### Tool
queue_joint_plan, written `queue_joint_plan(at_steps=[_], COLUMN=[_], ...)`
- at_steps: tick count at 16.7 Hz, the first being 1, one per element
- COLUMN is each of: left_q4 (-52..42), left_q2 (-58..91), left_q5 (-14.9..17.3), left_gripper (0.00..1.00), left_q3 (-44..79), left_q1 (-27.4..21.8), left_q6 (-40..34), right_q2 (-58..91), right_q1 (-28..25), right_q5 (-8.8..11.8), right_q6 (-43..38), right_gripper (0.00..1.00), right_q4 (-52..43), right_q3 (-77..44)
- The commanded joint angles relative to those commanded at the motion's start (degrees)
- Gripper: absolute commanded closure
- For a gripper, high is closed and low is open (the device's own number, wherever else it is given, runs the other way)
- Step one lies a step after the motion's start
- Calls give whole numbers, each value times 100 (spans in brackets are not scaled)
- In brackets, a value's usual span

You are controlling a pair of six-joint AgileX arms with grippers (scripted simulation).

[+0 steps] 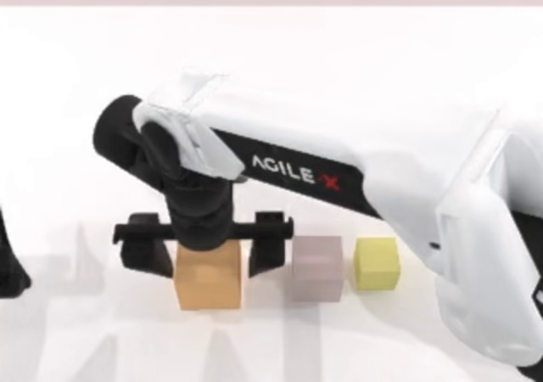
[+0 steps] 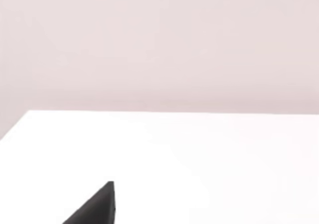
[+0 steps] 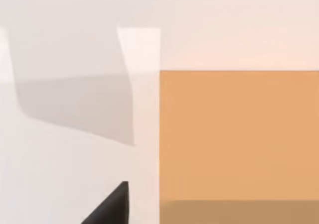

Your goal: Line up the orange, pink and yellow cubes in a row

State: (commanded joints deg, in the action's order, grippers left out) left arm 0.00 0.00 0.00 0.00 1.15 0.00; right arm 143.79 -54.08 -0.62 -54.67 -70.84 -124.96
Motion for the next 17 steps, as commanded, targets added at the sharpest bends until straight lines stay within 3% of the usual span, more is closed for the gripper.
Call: queue_joint_plan(at_steps=[8,17], left_q4=[0,0], left_q2=[0,0], left_q5=[0,0], left_gripper=[0,0], left_q3=[0,0], left_q1=[0,0], left_q6=[0,0], right_q2=[23,162], right_q1=[6,-42], right_q5=[-1,-2], right_q6=[-10,3], right_gripper=[0,0], right_q4=[-96,-1726], right_q3=[-98,-1888])
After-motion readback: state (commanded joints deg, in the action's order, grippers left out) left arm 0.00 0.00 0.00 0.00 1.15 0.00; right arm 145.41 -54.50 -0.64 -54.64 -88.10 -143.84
